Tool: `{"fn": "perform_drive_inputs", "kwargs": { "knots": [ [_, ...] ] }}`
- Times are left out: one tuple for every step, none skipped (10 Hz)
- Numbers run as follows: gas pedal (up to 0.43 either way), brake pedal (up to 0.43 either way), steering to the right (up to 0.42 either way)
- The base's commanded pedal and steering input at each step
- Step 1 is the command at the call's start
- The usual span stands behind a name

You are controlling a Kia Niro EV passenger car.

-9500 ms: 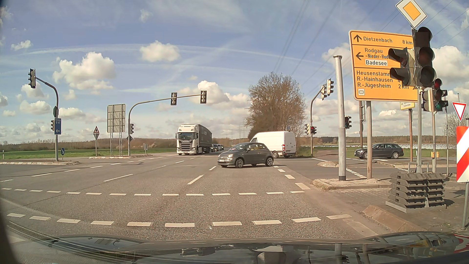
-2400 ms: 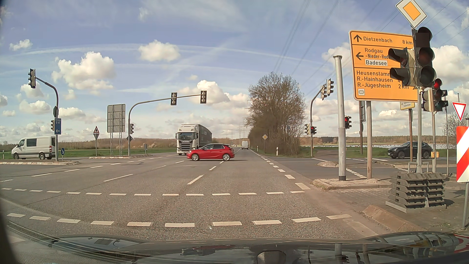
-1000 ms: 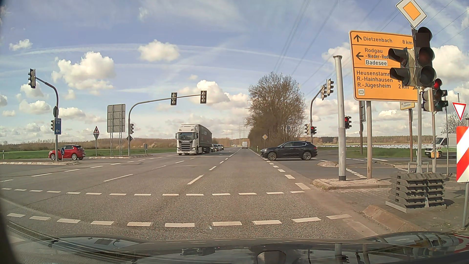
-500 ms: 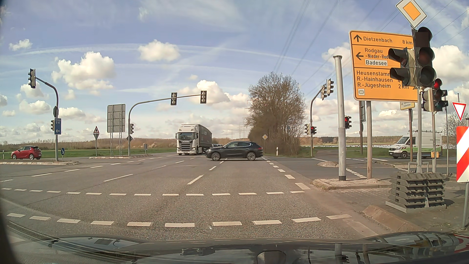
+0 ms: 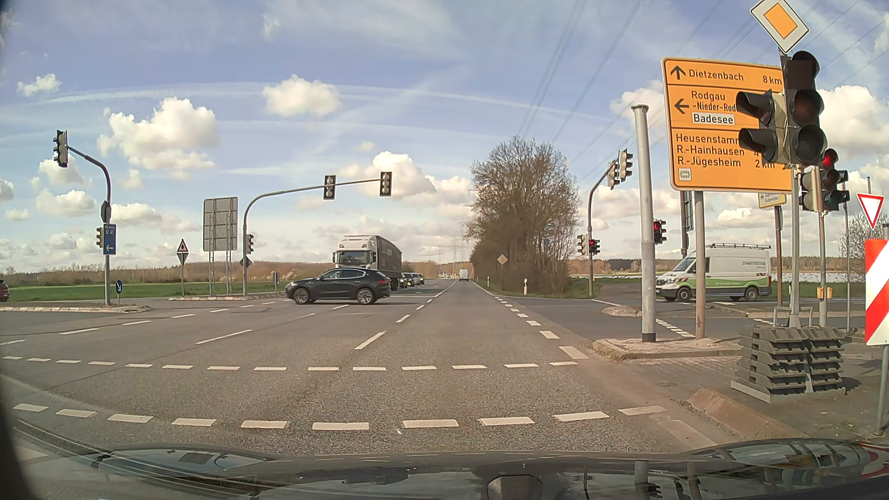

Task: Follow the waypoints while adhering to traffic rules and regulations

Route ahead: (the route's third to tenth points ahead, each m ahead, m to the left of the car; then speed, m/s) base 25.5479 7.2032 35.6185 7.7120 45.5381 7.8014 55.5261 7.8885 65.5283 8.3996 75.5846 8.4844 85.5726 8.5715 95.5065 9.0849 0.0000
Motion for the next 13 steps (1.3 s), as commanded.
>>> {"fn": "perform_drive_inputs", "kwargs": {
  "knots": [
    [0.000,0.323,-0.004],
    [0.000,0.323,-0.004],
    [0.000,0.323,-0.004],
    [0.000,0.323,-0.004],
    [0.000,0.323,-0.004],
    [0.000,0.323,-0.004],
    [0.000,0.323,-0.004],
    [0.000,0.323,-0.004],
    [0.000,0.323,-0.004],
    [0.000,0.323,-0.004],
    [0.000,0.323,-0.004],
    [0.000,0.323,-0.004],
    [0.000,0.323,-0.004]
  ]
}}
